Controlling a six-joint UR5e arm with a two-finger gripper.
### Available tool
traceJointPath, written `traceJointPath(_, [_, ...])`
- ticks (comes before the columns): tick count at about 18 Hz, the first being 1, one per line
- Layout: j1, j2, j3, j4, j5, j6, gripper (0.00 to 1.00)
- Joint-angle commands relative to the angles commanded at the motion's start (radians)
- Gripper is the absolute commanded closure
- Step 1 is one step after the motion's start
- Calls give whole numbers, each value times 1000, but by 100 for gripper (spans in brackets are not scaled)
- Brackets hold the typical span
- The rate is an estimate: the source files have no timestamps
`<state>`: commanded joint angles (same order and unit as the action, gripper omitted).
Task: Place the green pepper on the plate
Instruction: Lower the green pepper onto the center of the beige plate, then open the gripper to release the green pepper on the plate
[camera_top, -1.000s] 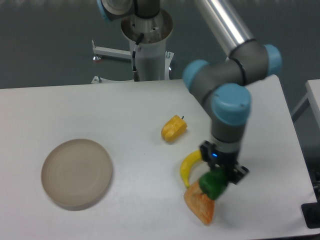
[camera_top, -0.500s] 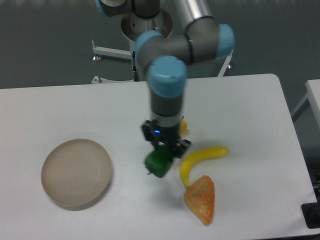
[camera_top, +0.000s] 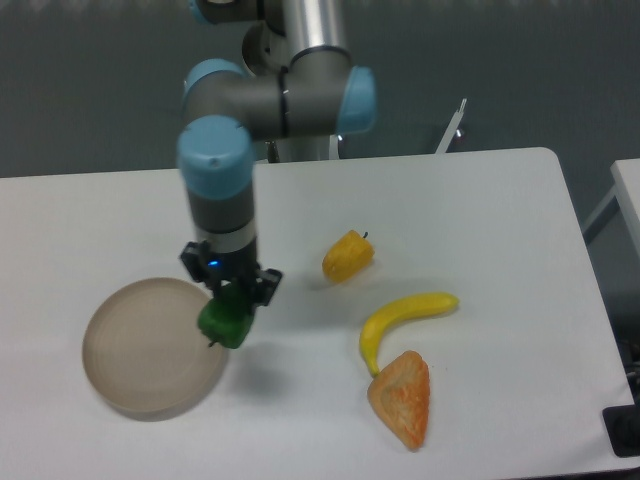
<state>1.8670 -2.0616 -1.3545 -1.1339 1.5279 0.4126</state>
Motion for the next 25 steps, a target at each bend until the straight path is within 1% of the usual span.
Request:
traceJointPath(3, [-40, -51, -12, 48, 3, -6, 68])
traceJointPath(5, [-61, -77, -11, 54, 0, -40, 68])
traceJointPath(6, [-66, -81, -14, 54, 0, -90, 68])
traceJointPath(8, [-83, -83, -29, 54, 0, -150, 68])
traceJointPath(10, [-89, -78, -51, 54, 2, -153, 68])
traceJointPath(17, [-95, -83, -52, 54, -2, -158, 68])
traceJointPath(19, [-97, -81, -52, 54, -3, -156, 66])
traceJointPath(25, [-100, -83, -52, 54, -9, -156, 65])
